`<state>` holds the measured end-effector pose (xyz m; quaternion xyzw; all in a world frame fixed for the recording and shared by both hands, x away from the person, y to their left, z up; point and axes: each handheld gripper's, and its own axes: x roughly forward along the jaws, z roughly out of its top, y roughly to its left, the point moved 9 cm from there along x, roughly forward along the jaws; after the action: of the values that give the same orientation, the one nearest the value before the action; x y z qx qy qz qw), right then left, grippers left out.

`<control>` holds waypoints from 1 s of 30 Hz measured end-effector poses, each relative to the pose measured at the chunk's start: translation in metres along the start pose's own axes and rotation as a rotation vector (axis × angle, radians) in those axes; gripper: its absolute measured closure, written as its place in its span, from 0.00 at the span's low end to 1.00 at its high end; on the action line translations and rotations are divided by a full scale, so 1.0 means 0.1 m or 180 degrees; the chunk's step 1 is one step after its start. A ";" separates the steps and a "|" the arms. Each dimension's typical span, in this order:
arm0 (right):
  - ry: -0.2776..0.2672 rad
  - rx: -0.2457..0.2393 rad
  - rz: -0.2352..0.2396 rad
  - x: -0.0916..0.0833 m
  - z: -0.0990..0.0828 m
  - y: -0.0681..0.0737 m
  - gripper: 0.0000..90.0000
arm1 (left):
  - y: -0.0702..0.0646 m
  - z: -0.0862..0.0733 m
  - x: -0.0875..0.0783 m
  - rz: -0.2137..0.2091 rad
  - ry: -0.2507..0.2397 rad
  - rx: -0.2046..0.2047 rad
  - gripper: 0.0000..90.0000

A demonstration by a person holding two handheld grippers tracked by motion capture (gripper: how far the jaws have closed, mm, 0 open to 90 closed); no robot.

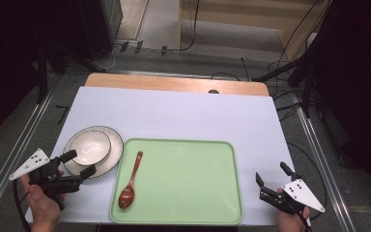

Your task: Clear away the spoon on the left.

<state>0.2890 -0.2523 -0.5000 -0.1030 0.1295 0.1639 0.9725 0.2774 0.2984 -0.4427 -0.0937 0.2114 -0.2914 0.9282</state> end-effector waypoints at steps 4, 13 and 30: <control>0.0005 -0.0005 -0.0010 0.00 0.00 0.00 0.15 | 0.10 -0.05 -0.10 0.0066 0.0010 -0.0053 0.00; 0.0006 -0.0014 -0.0011 0.01 0.00 0.00 0.15 | 0.23 -0.17 -0.19 0.0214 0.0057 -0.0070 0.00; 0.0000 0.0028 -0.0027 -0.01 0.00 -0.01 0.15 | 0.50 -0.36 -0.36 0.0304 0.0085 -0.0173 0.00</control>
<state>0.2886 -0.2534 -0.4997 -0.0992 0.1298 0.1593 0.9736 0.2595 0.3580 -0.4777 -0.1047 0.2359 -0.2422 0.9353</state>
